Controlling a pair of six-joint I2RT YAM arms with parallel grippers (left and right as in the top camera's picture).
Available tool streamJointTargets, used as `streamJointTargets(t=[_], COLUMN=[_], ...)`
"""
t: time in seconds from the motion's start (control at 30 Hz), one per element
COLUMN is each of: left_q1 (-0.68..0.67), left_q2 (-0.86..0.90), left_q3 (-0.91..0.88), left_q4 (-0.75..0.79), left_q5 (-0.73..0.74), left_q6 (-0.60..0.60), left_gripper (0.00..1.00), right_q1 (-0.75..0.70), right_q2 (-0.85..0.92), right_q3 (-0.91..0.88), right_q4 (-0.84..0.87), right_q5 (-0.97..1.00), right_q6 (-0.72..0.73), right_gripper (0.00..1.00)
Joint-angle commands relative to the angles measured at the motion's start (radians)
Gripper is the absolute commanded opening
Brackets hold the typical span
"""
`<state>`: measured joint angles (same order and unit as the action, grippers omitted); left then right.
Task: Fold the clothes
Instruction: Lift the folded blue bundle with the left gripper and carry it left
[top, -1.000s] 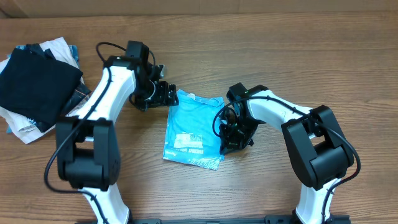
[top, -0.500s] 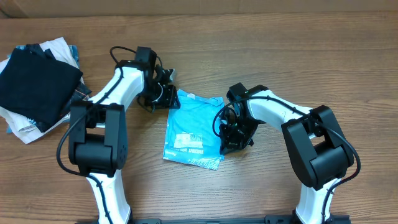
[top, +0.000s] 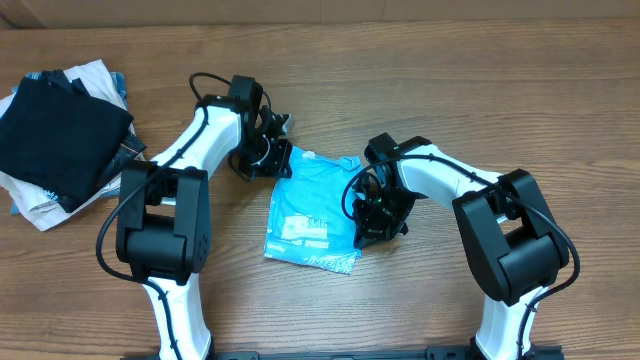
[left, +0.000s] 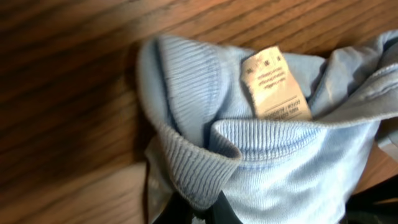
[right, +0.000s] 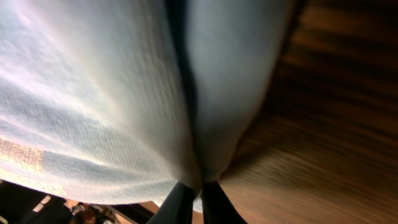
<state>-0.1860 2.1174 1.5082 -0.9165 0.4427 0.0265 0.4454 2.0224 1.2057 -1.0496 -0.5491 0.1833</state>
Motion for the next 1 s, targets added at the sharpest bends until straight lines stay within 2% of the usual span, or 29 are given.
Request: streamJointTargets(t=[0.0, 0.2, 0.4, 0.67, 0.97], left_q1=[0.029, 0.059, 0.093, 0.161, 0.314], left_q2=[-0.063, -0.195, -0.351, -0.507, -0.542], left_q3=[0.101, 0.212, 0.236, 0.284, 0.374], left_q4=[-0.048, -0.126, -0.144, -0.132, -0.069], left_q5=[-0.113, -0.237, -0.377, -0.633, -0.660], left_q6=[0.015, 0.020, 0.023, 0.064, 0.109], left_gripper=[0.04, 0.04, 0.04, 0.04, 0.04], right_q1=[-0.018, -0.068, -0.129, -0.174, -0.175], right_q2=[-0.011, -0.088, -0.158, -0.167, -0.167], right_q3=[0.059, 0.201, 0.300, 0.322, 0.322], right_q4=[-0.021, -0.109, -0.188, -0.249, -0.258], right_q5=[0.048, 0.089, 0.172, 0.175, 0.175], right_q6=[0.003, -0.002, -0.003, -0.028, -0.028], right_gripper=[0.11, 0.24, 0.26, 0.26, 0.26])
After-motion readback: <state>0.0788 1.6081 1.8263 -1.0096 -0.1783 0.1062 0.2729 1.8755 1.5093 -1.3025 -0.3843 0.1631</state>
